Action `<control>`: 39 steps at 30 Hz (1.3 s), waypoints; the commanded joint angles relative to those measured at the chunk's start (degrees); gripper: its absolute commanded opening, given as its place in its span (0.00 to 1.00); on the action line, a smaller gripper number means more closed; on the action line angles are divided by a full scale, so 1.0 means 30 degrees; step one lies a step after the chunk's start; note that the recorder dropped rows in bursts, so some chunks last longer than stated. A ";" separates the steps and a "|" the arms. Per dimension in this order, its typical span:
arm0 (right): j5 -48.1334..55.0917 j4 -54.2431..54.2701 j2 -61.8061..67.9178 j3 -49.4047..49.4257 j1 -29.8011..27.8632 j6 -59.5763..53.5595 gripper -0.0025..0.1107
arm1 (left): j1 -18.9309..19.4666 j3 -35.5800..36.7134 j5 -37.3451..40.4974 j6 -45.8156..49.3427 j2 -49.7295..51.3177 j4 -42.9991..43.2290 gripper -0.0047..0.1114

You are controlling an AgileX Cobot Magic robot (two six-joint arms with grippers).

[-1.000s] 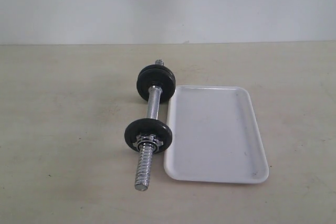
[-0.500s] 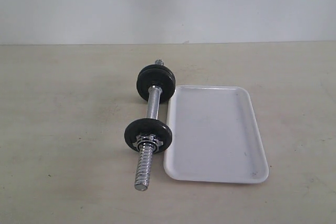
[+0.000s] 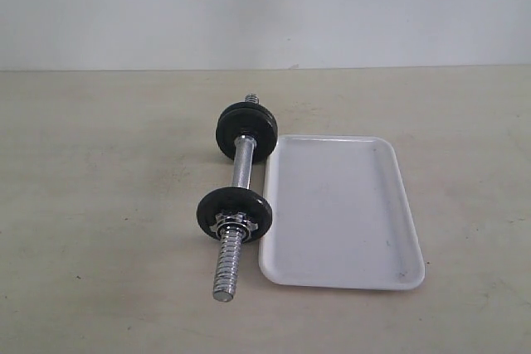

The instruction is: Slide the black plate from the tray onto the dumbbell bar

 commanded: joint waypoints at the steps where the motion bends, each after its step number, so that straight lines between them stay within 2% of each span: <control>1: 0.0102 -0.0124 -0.0084 -0.0002 -0.0117 -0.1014 0.03 | 0.0101 0.0072 -0.0255 0.0056 -0.0030 -0.0179 0.08; 12: -0.0032 -0.0876 -0.0084 -0.0002 -0.0082 -0.0064 0.03 | 0.0101 0.0072 -0.0255 0.0056 -0.0030 -0.0179 0.08; 14: -0.0032 -0.3883 -0.0084 -0.0002 -0.0035 0.2914 0.03 | 0.0101 0.0072 -0.0255 0.0056 -0.0030 -0.0179 0.08; 17: -0.0032 -1.2512 -0.0084 -0.0002 0.0046 1.3070 0.03 | 0.0101 0.0072 -0.0255 0.0056 -0.0030 -0.0179 0.08; 19: -0.0032 -1.6496 -0.0084 -0.0002 0.0046 1.6483 0.03 | 0.0101 0.0072 -0.0255 0.0056 -0.0030 -0.0179 0.08; 22: 0.0189 -1.6469 -0.0084 -0.0002 0.0046 1.3913 0.03 | 0.0101 0.0072 -0.0255 0.0056 -0.0030 -0.0179 0.08; 25: 0.1286 -1.3773 -0.0084 -0.0002 0.0046 0.9460 0.03 | 0.0101 0.0072 -0.0255 0.0056 -0.0030 -0.0179 0.08; 27: 0.2518 -1.2793 -0.0084 -0.0002 0.0046 0.7801 0.03 | 0.0101 0.0072 -0.0255 0.0056 -0.0030 -0.0179 0.08; 39: 0.2461 -1.2759 -0.0084 -0.0002 0.0046 0.7938 0.03 | 0.0101 0.0072 -0.0258 0.0021 -0.0030 -0.0179 0.08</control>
